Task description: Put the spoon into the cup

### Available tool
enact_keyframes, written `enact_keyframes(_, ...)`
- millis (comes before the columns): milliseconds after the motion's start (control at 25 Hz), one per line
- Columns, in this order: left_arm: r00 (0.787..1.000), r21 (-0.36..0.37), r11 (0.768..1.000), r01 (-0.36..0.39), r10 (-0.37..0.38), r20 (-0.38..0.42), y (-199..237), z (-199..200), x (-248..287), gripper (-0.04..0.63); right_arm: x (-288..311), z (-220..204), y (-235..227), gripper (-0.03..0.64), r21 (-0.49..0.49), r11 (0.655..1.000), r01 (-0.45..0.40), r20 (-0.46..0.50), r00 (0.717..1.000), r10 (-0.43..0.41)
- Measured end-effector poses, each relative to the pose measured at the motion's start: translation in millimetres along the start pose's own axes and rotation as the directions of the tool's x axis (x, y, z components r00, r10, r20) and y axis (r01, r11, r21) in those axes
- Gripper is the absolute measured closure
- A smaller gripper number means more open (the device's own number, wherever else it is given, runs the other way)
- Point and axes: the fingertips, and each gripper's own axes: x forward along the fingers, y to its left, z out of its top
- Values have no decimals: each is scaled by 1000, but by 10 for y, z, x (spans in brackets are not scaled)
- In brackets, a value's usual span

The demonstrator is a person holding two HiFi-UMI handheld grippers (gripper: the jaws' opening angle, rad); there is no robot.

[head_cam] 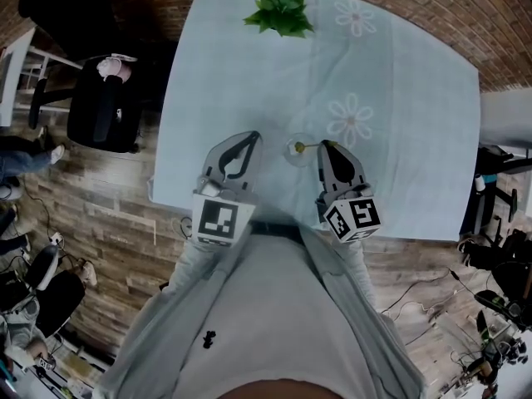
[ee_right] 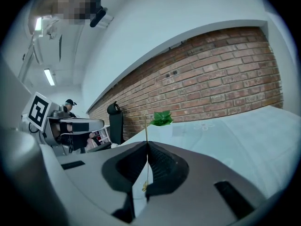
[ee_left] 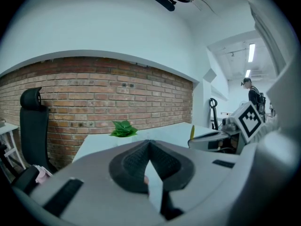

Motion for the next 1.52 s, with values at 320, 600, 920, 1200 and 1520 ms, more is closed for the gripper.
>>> enact_keyframes(320,1000,9,1000,6,-5,-6,18,-35,-15,577,91,-311,-31,597,60,998,6,-64,998,-2)
enact_keyframes(600,1000,8,1000,2,-2,-10,0,-46,-28,577,130,-426,-121,597,91,995,37,-70,997,-31)
enact_keyframes(920,1000,7,1000,-15,15,-10,38,-58,-63,577,173,-554,-144,597,82,994,65,-93,994,-58)
enact_keyframes(1200,1000,-12,1000,-28,28,-4,54,-37,-88,577,201,-606,-116,597,36,998,59,-130,990,-53)
enact_keyframes(1520,999,1,999,-33,33,8,85,-10,-110,577,201,-619,-141,575,11,997,76,-149,986,-73)
